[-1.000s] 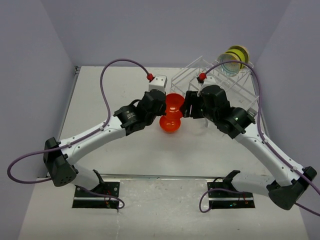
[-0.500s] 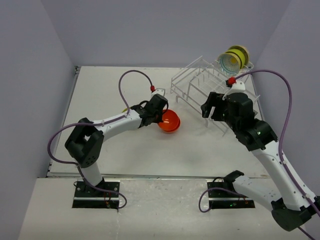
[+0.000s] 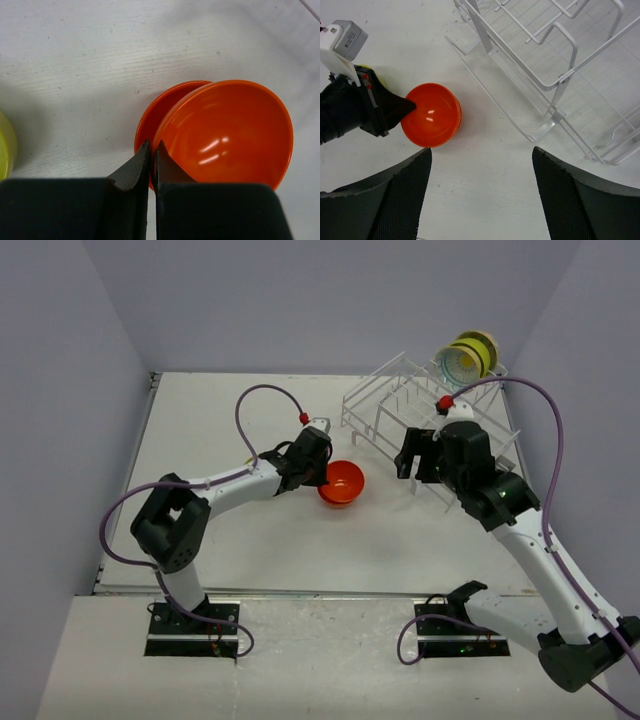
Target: Unload the bowls from the dish rack
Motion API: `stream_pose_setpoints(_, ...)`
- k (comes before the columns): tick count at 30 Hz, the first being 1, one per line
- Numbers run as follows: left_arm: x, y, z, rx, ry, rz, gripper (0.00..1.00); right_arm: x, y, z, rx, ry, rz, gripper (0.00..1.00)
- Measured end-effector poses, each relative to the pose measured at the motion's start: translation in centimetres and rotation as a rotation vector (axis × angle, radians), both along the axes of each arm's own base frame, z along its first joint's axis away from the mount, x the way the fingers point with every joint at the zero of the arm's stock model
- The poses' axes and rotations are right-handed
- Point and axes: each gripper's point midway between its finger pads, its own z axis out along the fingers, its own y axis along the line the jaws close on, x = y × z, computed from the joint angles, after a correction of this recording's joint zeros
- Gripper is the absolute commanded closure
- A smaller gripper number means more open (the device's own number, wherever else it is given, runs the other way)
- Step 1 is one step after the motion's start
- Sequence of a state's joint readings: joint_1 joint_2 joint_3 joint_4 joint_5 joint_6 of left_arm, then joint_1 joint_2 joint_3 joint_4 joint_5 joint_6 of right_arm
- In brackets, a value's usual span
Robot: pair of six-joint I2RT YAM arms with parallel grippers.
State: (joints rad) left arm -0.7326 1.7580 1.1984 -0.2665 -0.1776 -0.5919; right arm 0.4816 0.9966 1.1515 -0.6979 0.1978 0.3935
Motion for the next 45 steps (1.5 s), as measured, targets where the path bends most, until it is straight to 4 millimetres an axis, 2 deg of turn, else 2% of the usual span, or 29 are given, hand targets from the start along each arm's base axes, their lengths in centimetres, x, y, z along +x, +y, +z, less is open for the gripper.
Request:
stream_pose_setpoints(8, 0.1, 0.4, -0.3, 0.013, 0.002, 0.012, 1.00, 0.2, -0.6, 0.0, -0.008, -0.001, -0.009, 0.18)
stream_pose_setpoints(10, 0.2, 0.5, -0.3, 0.015, 0.004, 0.014, 0.95, 0.2, -0.6, 0.0, -0.009, -0.002, -0.008, 0.18)
stream_pose_setpoints(13, 0.2, 0.5, -0.3, 0.012, 0.004, 0.015, 0.82, 0.2, -0.6, 0.0, -0.012, -0.002, -0.004, 0.17)
stream_pose_setpoints(16, 0.2, 0.4, -0.2, 0.006, 0.005, 0.019, 0.75, 0.2, -0.6, 0.0, -0.019, -0.003, 0.001, 0.15)
stream_pose_setpoints(19, 0.1, 0.4, 0.1, -0.005, 0.002, 0.024, 0.54, 0.4, -0.7, -0.3, -0.030, 0.003, 0.000, 0.11)
stream_pose_setpoints(22, -0.3, 0.8, 1.6, -0.029, -0.020, 0.030, 0.40, 1.0, -0.8, -0.8, -0.055, 0.020, -0.009, 0.09)
stream_pose_setpoints(24, -0.7, 1.3, 4.0, -0.059, -0.058, 0.034, 0.35, 1.6, -1.1, -0.6, -0.084, 0.030, -0.025, 0.08)
stream_pose_setpoints(26, -1.2, 2.2, 7.2, -0.093, -0.114, 0.045, 0.28, 2.7, -1.6, 0.4, -0.117, 0.017, -0.054, 0.09)
stream_pose_setpoints(27, -1.5, 2.7, 9.4, -0.119, -0.154, 0.052, 0.20, 3.2, -2.0, 1.1, -0.134, 0.010, -0.071, 0.09)
stream_pose_setpoints(28, -1.9, 3.2, 11.4, -0.140, -0.191, 0.058, 0.05, 4.1, -2.6, 2.2, -0.157, -0.013, -0.102, 0.09)
stream_pose_setpoints(29, -2.4, 4.0, 13.7, -0.166, -0.238, 0.063, 0.01, 5.0, -3.4, 3.4, -0.179, -0.041, -0.138, 0.10)
stream_pose_setpoints(31, -3.8, 5.7, 17.5, -0.216, -0.316, 0.074, 0.00, 6.8, -5.3, 5.9, -0.244, -0.098, -0.213, 0.11)
stream_pose_setpoints(34, -6.5, 9.1, 21.3, -0.242, -0.401, 0.091, 0.00, 9.5, -7.9, 9.2, -0.380, -0.181, -0.305, 0.13)
stream_pose_setpoints(37, -8.7, 12.1, 22.4, -0.215, -0.442, 0.111, 0.00, 12.5, -9.4, 10.9, -0.545, -0.218, -0.352, 0.18)
stream_pose_setpoints(38, -9.4, 13.1, 22.3, -0.196, -0.445, 0.119, 0.00, 13.6, -9.7, 11.3, -0.597, -0.218, -0.359, 0.24)
stream_pose_setpoints(42, -11.5, 16.4, 20.1, -0.108, -0.431, 0.142, 0.00, 18.3, -10.5, 11.7, -0.776, -0.206, -0.371, 0.28)
stream_pose_setpoints(45, -12.5, 17.9, 18.6, -0.058, -0.427, 0.143, 0.00, 21.0, -11.2, 10.8, -0.911, -0.172, -0.373, 0.31)
